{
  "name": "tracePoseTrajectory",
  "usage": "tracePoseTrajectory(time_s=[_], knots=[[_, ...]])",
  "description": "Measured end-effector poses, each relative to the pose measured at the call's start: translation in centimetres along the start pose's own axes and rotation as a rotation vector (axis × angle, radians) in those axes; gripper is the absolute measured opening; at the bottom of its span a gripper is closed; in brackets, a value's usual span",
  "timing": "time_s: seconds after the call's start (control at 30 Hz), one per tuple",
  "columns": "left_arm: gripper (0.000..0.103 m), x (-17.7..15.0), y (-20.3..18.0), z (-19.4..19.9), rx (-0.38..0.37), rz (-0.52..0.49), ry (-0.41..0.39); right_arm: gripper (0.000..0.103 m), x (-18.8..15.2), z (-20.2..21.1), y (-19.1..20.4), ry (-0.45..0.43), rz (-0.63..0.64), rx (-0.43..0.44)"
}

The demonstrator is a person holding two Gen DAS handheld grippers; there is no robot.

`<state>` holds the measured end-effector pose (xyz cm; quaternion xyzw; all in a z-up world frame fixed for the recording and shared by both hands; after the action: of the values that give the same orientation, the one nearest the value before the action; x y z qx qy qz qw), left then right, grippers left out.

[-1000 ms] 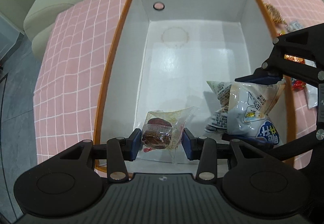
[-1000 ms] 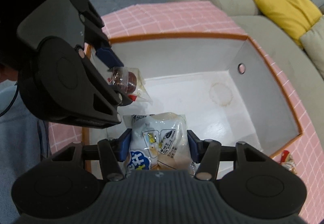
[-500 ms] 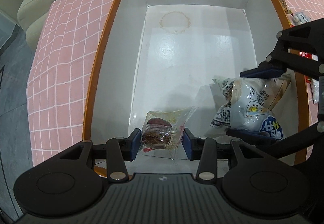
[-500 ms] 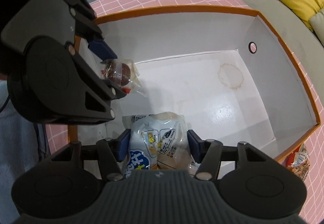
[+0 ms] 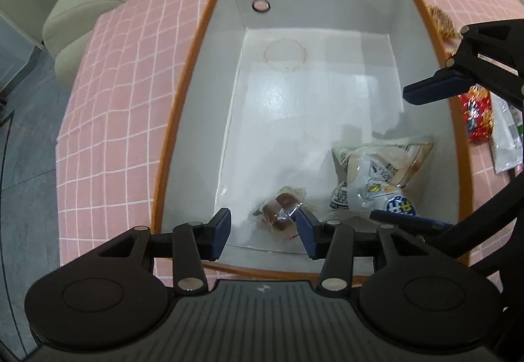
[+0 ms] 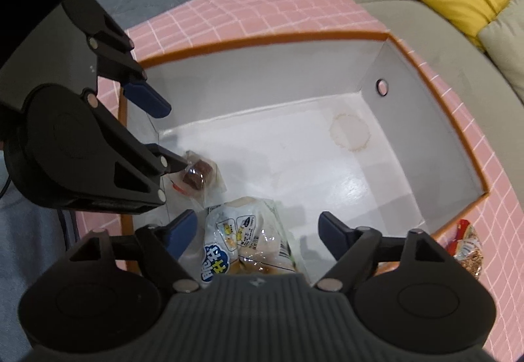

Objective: Organize snacks
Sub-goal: 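Open both tools to drop the cake and bag into the box, then move both tools back over the remaining snack pile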

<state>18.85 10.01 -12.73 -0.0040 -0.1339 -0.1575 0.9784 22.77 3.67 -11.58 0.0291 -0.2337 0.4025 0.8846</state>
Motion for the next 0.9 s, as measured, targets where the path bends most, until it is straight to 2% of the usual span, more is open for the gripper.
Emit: tracePoseTrajectory(time_s=[0.07,0.57,0.73,0.9], knots=[[0.055,-0.1,-0.2,0.8,0.004,0.011,-0.027,0.086,-0.1,1.0,-0.2,-0.020,-0.004,-0.023],[0.055,-1.0,-3.7,7.3,0.035,0.096,-0.253,0.087,-2.7,8.6,-2.2,-0.201,-0.133,-0.126],[0.056,-1.7,-5.9,9.2,0.019,0.110,-0.340,0.088,-4.9,10.7,-2.9,-0.258,-0.189,-0.167],[0.057,-2.6,-8.3,9.9,-0.019,0.130,-0.394,0.088,-8.3,12.1,-3.5,-0.278,-0.250,-0.225]])
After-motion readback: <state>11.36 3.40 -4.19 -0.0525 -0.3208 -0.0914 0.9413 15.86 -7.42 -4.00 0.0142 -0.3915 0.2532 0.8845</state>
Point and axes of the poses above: each gripper's, at about its wrist camera, not at the fingertips, and z roughly against the way its jaws point, y to its left, x to its top, the point moved 6 cm from there along -z, roughly the way its jaws point, and after that the axes turned 8 degrees about -x, right-handed, at the moved point
